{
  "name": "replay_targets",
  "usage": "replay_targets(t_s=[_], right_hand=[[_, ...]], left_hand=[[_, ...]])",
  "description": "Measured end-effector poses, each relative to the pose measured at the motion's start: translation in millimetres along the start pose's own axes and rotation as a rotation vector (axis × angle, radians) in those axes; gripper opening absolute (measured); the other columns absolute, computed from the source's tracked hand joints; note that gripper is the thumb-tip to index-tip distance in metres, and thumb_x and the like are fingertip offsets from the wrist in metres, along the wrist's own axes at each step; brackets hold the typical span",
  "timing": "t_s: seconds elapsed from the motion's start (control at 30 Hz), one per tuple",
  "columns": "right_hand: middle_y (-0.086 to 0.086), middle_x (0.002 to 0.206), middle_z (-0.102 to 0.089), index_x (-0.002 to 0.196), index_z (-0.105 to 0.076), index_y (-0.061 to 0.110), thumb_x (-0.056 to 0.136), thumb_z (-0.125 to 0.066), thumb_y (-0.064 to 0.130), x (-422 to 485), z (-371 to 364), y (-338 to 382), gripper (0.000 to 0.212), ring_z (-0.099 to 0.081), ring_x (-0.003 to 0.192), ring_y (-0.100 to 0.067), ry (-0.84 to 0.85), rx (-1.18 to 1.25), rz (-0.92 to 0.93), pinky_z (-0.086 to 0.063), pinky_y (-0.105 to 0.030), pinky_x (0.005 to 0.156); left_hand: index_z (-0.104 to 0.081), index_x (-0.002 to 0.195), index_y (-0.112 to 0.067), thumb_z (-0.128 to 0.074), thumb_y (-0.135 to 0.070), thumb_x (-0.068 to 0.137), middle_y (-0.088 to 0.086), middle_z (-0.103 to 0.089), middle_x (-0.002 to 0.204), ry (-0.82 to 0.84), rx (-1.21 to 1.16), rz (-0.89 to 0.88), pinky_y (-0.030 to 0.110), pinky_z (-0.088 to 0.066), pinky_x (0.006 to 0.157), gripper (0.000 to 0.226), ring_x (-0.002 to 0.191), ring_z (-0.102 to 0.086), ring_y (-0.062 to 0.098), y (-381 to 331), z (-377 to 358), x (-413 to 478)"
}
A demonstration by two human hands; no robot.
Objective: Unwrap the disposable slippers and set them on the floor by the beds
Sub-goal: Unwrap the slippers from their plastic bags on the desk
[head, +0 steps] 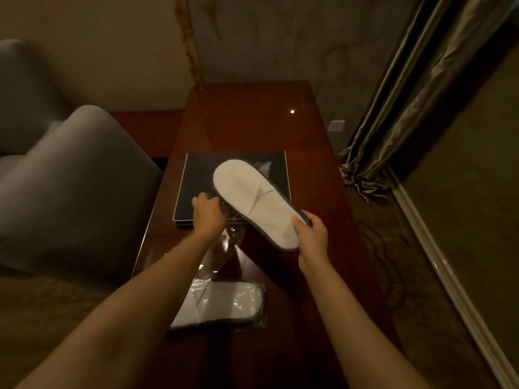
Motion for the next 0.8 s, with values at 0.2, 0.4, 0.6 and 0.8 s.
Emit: replay_targets(t_s=[0.2,0.4,0.6,0.8], right_hand=[[-0.004,0.11,-0.052,0.121,-0.05,0.011,0.091,-0.053,0.015,10,-6,-39,0.03,-0.051,0.099,-0.019,-0.058,-0.014,-0.072,-0.044,-0.029,0.079],[-0.016,0.123,-0.056,0.12,-0.049,0.006,0.089,-0.056,0.016,18,-9,-68,0.033,-0.055,0.107,-0.028,-0.1,-0.26,-0.076,-0.046,-0.031,0.079],[-0.013,0.111,-0.062,0.107,-0.056,0.008,0.088,-0.057,0.026,22,-12,-72,0.026,-0.057,0.106,-0.03,-0.113,-0.706,0.118,-0.047,-0.037,0.086],[-0.014,0.116,-0.06,0.111,-0.054,0.007,0.089,-0.055,0.026,22,-13,-69,0.03,-0.048,0.113,-0.031,-0.137,-0.969,0.248,-0.042,-0.042,0.091]], left_hand=[[-0.061,0.108,-0.004,-0.06,-0.012,0.084,0.017,-0.047,0.123,0.171,-0.118,-0.079,0.037,-0.042,0.097,0.025,0.112,-0.048,0.031,-1,-14,3],[-0.053,0.127,-0.01,-0.061,-0.003,0.079,0.015,-0.053,0.127,0.241,-0.257,-0.159,0.038,-0.044,0.103,0.049,0.117,-0.052,0.028,13,-11,-14],[-0.064,0.112,-0.007,-0.062,-0.014,0.076,0.014,-0.062,0.116,0.194,-0.108,-0.62,0.04,-0.046,0.098,0.037,0.112,-0.055,0.03,30,-9,-91],[-0.038,0.141,-0.011,-0.062,-0.061,0.072,0.013,-0.04,0.147,0.439,0.23,-0.792,0.046,-0.025,0.114,0.089,0.139,-0.032,0.03,68,-41,-142]])
Point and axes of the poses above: each hand's wrist, its own x-axis towards the middle knuckle, its own z-axis out of the back of the hand, y = z × x, the point moved 2 cm from there along x, towards the middle knuckle
